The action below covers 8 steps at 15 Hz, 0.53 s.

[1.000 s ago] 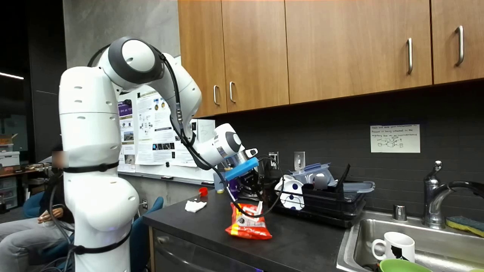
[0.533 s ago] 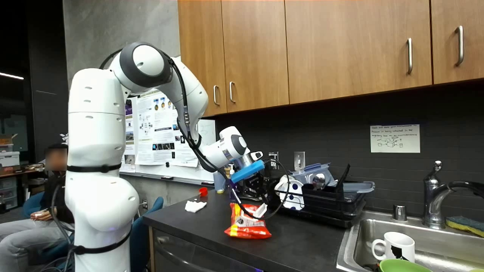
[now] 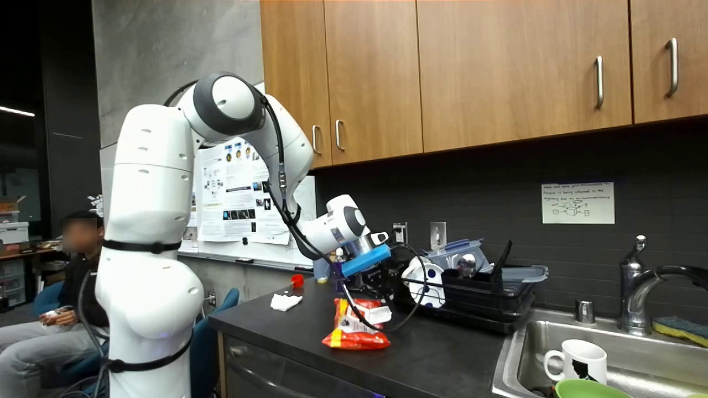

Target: Open the pack of wipes

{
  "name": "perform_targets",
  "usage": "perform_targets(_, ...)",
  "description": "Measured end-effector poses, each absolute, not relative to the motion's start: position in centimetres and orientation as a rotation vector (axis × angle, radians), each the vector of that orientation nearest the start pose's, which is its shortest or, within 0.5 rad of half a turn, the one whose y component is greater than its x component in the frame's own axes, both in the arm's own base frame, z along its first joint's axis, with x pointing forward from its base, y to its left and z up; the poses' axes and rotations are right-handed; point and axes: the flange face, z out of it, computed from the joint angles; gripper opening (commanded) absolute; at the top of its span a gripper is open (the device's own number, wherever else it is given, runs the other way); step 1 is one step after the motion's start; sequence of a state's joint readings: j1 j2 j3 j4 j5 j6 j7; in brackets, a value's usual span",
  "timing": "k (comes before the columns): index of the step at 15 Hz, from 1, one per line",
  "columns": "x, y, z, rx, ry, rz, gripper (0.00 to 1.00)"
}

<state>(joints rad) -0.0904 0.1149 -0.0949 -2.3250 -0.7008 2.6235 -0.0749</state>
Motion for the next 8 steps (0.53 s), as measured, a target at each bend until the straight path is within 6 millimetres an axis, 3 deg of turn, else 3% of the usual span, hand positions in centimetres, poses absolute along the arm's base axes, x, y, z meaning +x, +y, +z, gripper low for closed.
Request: perform_targets(8,52.41,-8.52,29.13,-3.44,-0.78,-0.164,0.01)
